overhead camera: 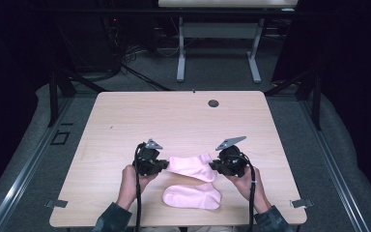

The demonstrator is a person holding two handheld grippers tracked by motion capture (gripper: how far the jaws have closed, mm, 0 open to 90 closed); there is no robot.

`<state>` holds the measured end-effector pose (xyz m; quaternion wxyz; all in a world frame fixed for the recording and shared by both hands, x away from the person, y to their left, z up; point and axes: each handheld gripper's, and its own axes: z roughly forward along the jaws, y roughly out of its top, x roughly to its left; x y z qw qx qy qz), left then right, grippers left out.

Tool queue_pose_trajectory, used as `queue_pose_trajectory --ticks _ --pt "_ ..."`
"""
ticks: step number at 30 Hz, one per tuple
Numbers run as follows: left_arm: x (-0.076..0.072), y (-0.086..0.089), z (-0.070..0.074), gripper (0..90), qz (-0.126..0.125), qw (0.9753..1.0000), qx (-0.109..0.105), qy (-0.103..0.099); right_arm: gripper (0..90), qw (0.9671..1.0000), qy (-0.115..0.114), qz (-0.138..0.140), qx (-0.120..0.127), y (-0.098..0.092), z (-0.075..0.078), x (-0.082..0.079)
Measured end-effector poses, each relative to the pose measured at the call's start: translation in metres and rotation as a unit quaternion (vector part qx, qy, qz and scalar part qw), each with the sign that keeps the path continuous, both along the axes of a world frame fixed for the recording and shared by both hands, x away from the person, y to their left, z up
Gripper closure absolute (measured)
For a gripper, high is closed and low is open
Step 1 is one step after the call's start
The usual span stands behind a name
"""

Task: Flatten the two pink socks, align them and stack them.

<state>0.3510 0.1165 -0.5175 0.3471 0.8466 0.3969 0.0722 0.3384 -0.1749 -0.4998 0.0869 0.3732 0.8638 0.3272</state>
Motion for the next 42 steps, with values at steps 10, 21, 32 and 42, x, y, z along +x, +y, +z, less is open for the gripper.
queue_pose_trajectory --ticks 10,21,32,42 --pt "-0.039 0.003 0.013 88.1 -0.025 0.9992 -0.030 -0.005 82.8 0.9999 -0.005 0.010 0.000 -0.011 0.018 -0.039" --pt "-0.071 0.008 -0.007 88.1 -0.024 0.9988 -0.043 0.008 82.3 0.9989 0.036 0.027 -0.011 -0.009 -0.006 -0.057" --pt "-0.083 -0.001 -0.033 87.8 -0.019 0.9995 0.021 -0.016 81.7 0.9961 0.068 0.022 -0.052 -0.004 -0.037 -0.053" --pt "-0.086 -0.006 -0.042 78.5 -0.015 0.9977 0.057 -0.032 80.4 0.9948 0.067 0.017 -0.075 -0.001 -0.048 -0.051"
